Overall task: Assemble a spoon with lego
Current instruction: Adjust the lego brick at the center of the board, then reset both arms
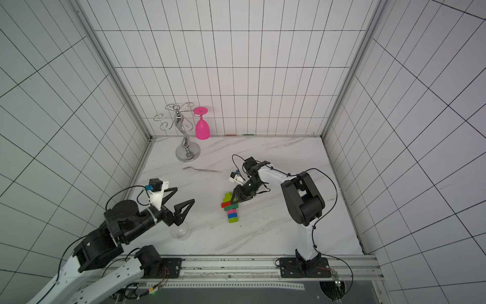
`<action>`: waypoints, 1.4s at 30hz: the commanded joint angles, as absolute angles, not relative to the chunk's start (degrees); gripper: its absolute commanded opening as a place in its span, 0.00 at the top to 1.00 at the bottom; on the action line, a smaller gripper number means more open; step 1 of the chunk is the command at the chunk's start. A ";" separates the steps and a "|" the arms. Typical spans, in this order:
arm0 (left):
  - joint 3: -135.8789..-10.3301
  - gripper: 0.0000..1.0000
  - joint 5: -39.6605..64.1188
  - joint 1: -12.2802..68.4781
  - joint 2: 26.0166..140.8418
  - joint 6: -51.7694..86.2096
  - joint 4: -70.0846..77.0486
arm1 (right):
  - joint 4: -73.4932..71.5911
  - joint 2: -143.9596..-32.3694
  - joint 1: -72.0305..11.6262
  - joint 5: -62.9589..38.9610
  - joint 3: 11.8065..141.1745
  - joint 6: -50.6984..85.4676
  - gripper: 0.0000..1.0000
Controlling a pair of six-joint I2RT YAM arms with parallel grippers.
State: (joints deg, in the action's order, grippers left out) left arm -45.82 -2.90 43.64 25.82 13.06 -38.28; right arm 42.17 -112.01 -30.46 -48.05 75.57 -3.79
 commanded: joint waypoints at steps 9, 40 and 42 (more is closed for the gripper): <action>-45.44 0.01 -2.14 43.24 24.70 13.01 -37.09 | 45.37 -114.27 -28.30 -46.20 79.19 -5.98 0.35; -43.34 0.01 -2.86 43.15 24.13 12.13 -35.18 | -12.34 -63.10 -11.67 13.38 30.84 -2.02 0.01; -43.25 0.01 -3.23 42.98 24.17 11.99 -34.90 | -21.29 -63.41 -6.42 12.22 25.10 1.09 0.01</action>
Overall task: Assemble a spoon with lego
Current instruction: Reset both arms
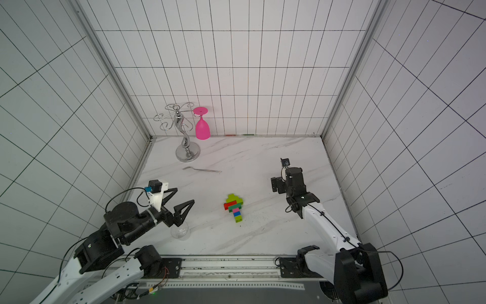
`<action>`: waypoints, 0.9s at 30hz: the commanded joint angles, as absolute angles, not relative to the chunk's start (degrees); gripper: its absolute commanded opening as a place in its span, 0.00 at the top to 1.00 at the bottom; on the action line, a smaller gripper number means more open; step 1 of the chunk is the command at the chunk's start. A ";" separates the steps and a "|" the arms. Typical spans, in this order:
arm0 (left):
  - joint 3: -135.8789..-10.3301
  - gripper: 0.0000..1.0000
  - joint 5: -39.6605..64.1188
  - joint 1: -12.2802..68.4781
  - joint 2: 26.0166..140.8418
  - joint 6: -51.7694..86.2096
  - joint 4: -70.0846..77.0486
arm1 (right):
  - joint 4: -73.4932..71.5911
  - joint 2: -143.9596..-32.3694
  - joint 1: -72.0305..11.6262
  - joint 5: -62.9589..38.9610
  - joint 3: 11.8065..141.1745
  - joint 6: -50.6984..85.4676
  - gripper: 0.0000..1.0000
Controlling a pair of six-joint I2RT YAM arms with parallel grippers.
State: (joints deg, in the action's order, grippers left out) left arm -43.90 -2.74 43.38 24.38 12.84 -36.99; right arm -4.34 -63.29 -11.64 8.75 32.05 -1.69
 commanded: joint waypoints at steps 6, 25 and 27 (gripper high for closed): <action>-42.54 0.01 -4.72 42.54 24.00 11.41 -34.19 | -29.22 -75.10 0.17 10.74 24.59 9.19 0.02; -34.80 0.01 -8.96 28.37 22.79 2.32 -20.85 | -45.91 -88.10 1.40 1.77 24.82 1.41 0.01; -32.85 0.01 -9.08 20.82 24.31 3.89 -14.15 | -47.24 -88.46 1.35 1.92 24.57 1.42 0.01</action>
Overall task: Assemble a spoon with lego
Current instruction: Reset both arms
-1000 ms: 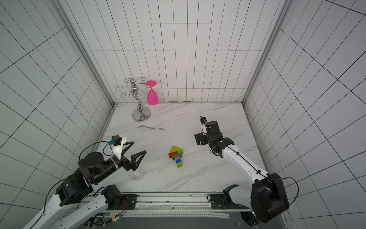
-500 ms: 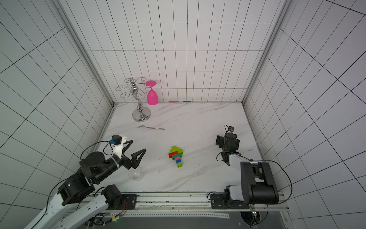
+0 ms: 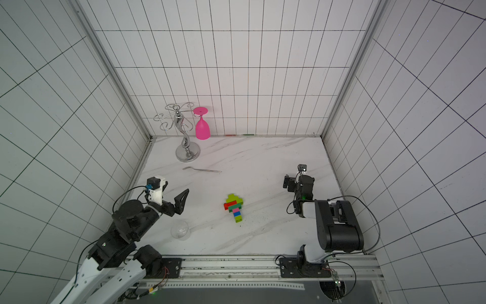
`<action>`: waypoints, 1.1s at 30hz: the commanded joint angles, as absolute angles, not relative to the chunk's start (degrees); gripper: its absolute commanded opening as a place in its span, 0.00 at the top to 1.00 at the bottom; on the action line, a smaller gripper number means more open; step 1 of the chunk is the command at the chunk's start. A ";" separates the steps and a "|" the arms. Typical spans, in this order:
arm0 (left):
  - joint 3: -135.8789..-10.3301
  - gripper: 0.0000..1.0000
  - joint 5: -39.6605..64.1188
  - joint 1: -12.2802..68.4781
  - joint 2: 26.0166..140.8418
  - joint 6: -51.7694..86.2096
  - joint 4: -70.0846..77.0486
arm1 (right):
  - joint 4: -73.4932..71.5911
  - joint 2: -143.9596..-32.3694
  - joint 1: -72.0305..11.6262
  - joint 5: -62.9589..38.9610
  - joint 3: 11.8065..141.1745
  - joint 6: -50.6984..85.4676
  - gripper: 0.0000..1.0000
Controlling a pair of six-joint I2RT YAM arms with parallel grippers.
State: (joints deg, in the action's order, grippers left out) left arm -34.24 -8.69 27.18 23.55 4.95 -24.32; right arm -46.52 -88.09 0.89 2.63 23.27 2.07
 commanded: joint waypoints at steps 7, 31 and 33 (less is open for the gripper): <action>-24.48 0.01 -7.03 -4.49 47.92 22.78 11.04 | -46.67 -88.33 1.33 1.81 24.70 1.32 0.01; -21.16 0.01 -7.12 -1.96 90.81 6.03 55.34 | -46.67 -88.39 0.99 2.27 24.79 1.14 0.01; -26.43 0.02 -9.50 -1.63 89.00 7.25 41.68 | -46.65 -88.42 1.02 2.29 24.79 1.22 0.01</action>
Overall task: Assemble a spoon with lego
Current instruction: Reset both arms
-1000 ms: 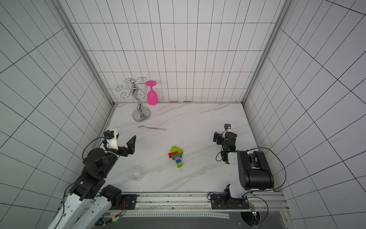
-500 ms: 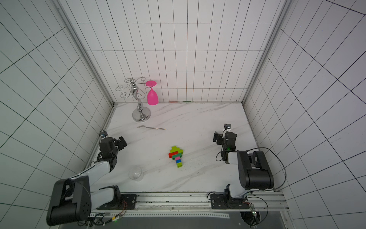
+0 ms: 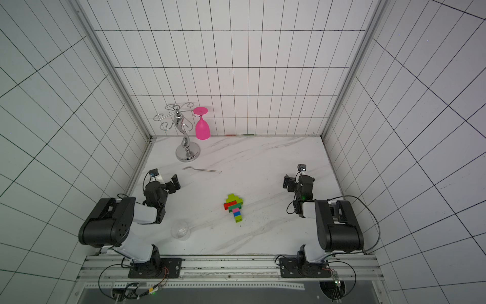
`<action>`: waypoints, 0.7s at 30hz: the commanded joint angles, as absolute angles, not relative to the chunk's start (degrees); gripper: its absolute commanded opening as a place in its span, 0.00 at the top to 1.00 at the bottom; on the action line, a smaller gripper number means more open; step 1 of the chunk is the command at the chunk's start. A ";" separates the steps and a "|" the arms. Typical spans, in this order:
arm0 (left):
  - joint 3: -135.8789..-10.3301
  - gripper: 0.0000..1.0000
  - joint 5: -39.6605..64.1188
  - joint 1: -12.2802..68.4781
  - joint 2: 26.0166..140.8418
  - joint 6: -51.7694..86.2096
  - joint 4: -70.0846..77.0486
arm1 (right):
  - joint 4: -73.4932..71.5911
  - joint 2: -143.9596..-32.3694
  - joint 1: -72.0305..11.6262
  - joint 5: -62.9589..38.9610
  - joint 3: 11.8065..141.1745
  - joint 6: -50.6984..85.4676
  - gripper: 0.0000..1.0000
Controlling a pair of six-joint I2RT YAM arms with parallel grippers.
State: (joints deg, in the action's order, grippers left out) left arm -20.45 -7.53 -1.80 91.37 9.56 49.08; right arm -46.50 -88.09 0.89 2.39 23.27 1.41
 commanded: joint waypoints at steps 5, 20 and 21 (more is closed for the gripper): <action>-23.59 0.01 -11.44 -0.52 91.52 5.74 51.90 | -46.62 -88.42 0.98 2.34 24.79 1.23 0.01; -25.69 0.01 -12.22 -0.44 89.47 6.86 44.08 | -46.57 -88.50 0.99 2.33 24.86 1.13 0.01; -25.67 0.01 -12.23 -0.37 89.47 6.86 44.07 | -45.74 -88.74 0.88 1.92 25.49 0.98 0.01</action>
State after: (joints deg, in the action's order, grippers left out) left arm -24.67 -11.81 -0.67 90.61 7.05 44.77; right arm -46.46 -88.09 0.89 2.39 23.31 1.39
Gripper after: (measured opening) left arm 0.989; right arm 0.992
